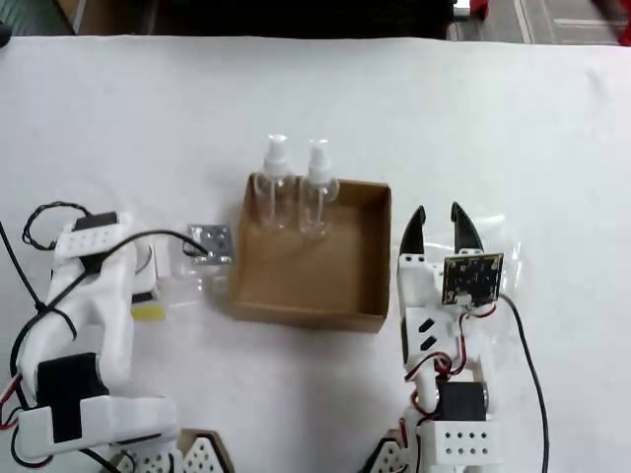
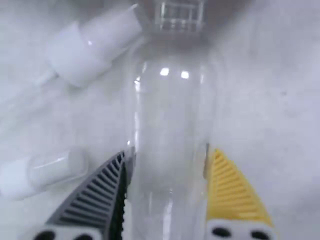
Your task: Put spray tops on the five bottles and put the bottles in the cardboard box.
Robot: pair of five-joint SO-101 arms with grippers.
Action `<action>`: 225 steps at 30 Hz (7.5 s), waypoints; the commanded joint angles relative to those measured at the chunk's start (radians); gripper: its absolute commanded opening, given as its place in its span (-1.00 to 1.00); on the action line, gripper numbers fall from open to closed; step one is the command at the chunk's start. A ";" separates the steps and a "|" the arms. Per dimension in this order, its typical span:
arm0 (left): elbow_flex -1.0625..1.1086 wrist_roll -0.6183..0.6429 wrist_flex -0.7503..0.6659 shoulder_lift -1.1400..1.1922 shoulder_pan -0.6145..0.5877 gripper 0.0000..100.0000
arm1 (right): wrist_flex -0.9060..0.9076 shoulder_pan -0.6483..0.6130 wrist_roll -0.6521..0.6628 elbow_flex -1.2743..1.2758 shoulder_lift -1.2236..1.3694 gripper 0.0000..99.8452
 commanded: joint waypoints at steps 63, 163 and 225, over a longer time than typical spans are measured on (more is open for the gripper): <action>0.735 1.312 -0.554 -1.520 0.881 -0.94 | 0.433 -0.056 -0.199 -0.434 -0.019 -0.72; 0.709 1.316 -0.313 -1.534 0.966 -0.62 | 0.552 -0.282 -0.094 -0.460 -0.093 -0.97; 0.773 1.195 -0.456 -1.744 0.785 -0.96 | 1.403 -0.515 0.259 -1.884 0.944 -0.69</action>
